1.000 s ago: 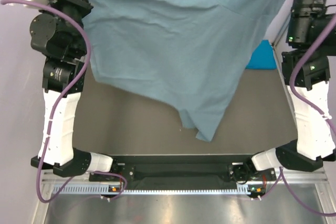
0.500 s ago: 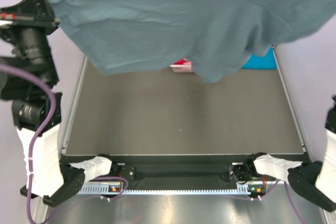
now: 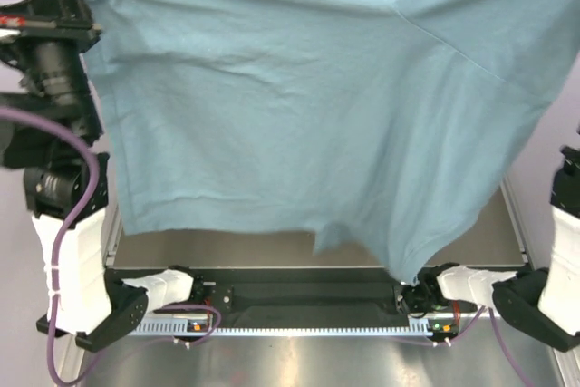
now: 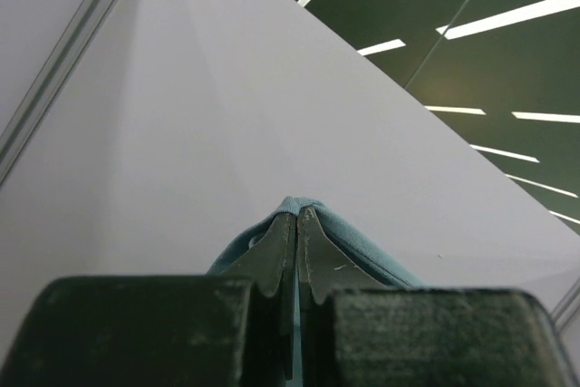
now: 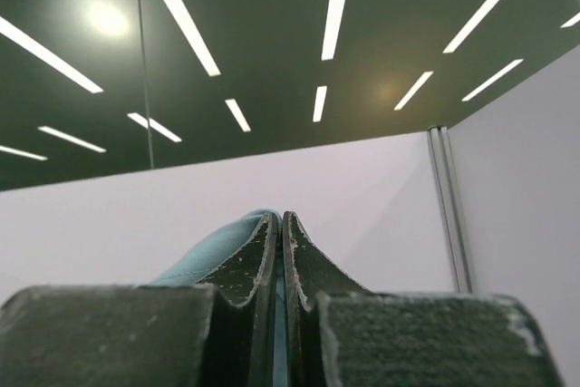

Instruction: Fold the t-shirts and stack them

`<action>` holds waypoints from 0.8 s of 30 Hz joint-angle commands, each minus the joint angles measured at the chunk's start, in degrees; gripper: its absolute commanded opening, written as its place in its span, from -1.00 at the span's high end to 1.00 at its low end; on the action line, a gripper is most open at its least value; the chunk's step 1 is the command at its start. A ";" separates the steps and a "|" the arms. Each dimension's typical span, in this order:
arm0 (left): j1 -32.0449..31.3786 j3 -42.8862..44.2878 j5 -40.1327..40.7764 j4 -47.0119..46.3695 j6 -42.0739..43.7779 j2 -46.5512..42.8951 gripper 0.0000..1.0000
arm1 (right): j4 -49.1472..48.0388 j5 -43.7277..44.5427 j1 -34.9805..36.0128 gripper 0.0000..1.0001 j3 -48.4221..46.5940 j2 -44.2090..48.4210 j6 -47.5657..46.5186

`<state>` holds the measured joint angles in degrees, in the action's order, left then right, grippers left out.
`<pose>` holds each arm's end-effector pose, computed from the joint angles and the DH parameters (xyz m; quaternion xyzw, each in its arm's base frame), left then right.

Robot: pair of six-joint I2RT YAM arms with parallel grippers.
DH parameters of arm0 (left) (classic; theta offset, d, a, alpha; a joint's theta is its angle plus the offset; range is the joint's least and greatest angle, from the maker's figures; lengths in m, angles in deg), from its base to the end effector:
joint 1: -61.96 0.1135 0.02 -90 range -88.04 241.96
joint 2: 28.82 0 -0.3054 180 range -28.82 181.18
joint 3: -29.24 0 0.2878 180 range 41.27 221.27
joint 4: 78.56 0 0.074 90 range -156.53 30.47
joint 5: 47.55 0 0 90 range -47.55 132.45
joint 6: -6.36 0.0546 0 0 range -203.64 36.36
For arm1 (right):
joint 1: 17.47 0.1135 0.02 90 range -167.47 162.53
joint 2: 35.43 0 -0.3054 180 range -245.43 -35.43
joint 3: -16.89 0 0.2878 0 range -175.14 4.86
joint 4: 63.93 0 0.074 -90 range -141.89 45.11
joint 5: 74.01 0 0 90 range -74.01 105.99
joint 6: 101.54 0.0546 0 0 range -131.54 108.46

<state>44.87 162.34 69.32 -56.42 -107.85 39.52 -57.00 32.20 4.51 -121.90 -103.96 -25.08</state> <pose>0.1222 -0.0118 0.7407 -0.2366 0.3768 -0.2267 0.8664 0.0634 0.0091 0.7816 0.0610 0.2593 0.0385 0.9631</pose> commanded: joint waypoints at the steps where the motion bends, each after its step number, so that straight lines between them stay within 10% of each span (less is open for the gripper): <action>1: 0.21 0.04 3.09 -5.27 2.49 2.67 1.00 | -4.47 1.37 -0.88 1.00 -0.94 -4.31 -2.10; 24: 0.29 -1.98 3.36 -5.90 5.93 3.48 1.00 | -1.85 0.49 -1.06 1.00 -0.60 -4.07 -0.44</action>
<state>44.94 160.44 72.10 -59.61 -102.32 47.19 -56.19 32.39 4.48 -122.67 -112.83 -27.74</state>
